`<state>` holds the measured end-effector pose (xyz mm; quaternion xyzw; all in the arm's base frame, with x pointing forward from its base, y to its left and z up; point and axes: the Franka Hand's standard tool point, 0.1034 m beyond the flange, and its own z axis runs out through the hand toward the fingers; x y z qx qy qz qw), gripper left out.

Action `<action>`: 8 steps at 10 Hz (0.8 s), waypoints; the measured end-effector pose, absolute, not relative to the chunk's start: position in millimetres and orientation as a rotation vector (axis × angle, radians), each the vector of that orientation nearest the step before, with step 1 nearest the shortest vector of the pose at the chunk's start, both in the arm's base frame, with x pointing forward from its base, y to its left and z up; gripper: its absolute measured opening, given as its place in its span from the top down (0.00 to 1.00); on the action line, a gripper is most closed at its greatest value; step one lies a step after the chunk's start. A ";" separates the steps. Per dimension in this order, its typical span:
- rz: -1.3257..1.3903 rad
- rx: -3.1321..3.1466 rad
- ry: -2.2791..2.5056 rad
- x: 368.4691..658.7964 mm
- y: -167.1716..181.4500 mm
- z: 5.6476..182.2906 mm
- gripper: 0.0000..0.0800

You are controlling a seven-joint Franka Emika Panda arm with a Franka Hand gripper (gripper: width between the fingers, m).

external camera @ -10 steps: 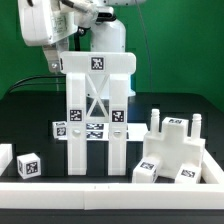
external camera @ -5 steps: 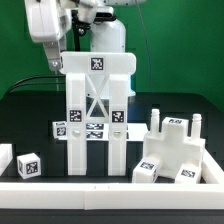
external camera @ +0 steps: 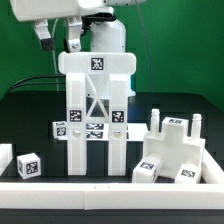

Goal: Assemble chair

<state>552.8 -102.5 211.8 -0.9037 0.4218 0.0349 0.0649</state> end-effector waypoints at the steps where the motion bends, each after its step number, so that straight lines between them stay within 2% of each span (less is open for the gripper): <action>1: 0.098 -2.772 1.167 552.8 -102.5 211.8 0.19; 3: 0.072 -2.931 0.829 557.2 -98.9 207.3 0.19; 5: 0.045 -3.042 0.124 577.4 -86.8 194.3 0.19; 8: 0.017 -3.031 -0.114 570.1 -85.5 186.0 0.19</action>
Offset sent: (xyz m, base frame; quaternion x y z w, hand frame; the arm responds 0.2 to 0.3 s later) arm 0.0503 0.0156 -0.0081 -0.0370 0.0297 -0.4478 0.8929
